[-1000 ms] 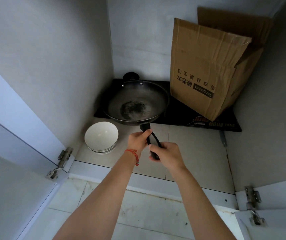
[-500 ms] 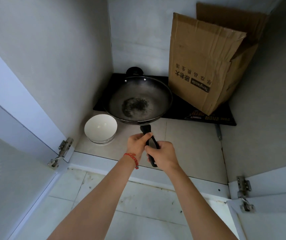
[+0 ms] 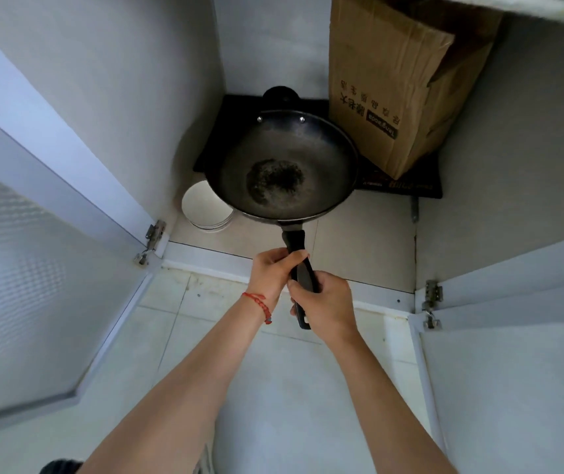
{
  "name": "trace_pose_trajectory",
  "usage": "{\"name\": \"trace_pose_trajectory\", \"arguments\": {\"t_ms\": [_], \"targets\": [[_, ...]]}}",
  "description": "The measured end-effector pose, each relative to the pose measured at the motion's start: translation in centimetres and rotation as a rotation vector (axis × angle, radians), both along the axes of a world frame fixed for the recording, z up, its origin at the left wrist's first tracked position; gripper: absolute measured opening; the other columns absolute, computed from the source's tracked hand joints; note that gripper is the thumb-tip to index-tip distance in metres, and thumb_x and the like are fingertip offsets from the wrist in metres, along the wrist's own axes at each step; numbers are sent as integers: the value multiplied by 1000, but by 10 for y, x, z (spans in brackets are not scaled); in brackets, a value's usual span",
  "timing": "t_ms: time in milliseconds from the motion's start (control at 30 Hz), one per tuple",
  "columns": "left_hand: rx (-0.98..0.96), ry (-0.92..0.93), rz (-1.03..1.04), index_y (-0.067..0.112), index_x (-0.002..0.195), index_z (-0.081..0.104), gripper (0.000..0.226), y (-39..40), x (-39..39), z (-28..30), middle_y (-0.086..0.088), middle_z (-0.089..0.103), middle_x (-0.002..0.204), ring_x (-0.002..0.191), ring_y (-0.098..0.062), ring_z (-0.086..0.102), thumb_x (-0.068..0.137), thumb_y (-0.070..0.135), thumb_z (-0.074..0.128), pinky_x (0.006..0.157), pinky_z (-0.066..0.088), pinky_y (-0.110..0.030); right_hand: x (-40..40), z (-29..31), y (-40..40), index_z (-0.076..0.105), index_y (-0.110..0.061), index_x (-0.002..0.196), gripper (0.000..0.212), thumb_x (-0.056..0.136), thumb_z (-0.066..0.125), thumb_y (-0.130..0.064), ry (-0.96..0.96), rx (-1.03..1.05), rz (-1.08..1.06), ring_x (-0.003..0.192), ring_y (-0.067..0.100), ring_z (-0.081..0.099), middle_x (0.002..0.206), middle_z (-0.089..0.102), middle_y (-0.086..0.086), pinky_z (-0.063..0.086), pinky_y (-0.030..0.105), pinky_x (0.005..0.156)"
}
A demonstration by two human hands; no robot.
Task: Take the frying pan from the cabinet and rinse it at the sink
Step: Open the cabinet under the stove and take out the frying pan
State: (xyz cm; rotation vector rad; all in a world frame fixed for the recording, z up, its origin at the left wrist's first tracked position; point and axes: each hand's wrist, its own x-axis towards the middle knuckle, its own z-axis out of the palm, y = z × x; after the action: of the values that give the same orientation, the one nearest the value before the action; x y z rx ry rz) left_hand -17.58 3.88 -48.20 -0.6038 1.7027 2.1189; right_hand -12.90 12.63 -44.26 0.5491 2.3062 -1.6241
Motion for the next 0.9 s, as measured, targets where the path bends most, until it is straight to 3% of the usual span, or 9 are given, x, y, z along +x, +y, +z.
{"name": "trace_pose_trajectory", "arguments": {"t_ms": [133, 267, 400, 567, 633, 900], "targets": [[11, -89, 12, -11, 80, 63, 54, 1, 35, 34, -20, 56, 79, 73, -28, 49, 52, 34, 72, 75, 43, -39, 32, 35, 2, 57, -7, 65, 16, 79, 62, -12, -80, -21, 12, 39, 8, 58, 51, 56, 1, 46, 23, 44], [-2, -168, 5, -11, 83, 63, 50, -1, 73, 73, -20, 54, 79, 73, -28, 48, 56, 30, 71, 73, 40, -39, 67, 76, 2, 56, -8, 61, 20, 79, 61, -11, -168, -66, -13, 41, 11, 59, 50, 55, 2, 44, 20, 39], [-25, -246, -22, -10, 83, 62, 44, -5, 113, 123, -21, 53, 80, 74, -29, 48, 60, 27, 69, 73, 40, -39, 106, 124, 0, 53, -9, 54, 26, 79, 62, -10, -218, -112, -40, 44, 17, 60, 47, 54, 3, 45, 24, 42], [-69, -331, -22, -1, 62, 65, 18, -12, 161, 188, -23, 57, 81, 74, -31, 52, 72, 14, 67, 70, 43, -37, 158, 188, -6, 51, -10, 50, 29, 78, 60, -8, -252, -194, -76, 45, 21, 60, 45, 53, 1, 43, 26, 45], [-62, -361, -44, 4, 56, 68, 23, -15, 179, 211, -24, 57, 81, 73, -31, 52, 78, 7, 62, 66, 42, -34, 179, 212, -9, 51, -9, 51, 28, 78, 59, -9, -262, -215, -96, 46, 22, 59, 46, 53, 2, 42, 26, 45], [-68, -377, -181, -5, 71, 64, 14, -32, 231, 289, -18, 62, 78, 75, -29, 53, 81, 3, 59, 67, 44, -32, 244, 292, -34, 49, -11, 49, 30, 77, 59, -15, -214, -253, -208, 44, 22, 56, 42, 53, -3, 42, 25, 43]]}}
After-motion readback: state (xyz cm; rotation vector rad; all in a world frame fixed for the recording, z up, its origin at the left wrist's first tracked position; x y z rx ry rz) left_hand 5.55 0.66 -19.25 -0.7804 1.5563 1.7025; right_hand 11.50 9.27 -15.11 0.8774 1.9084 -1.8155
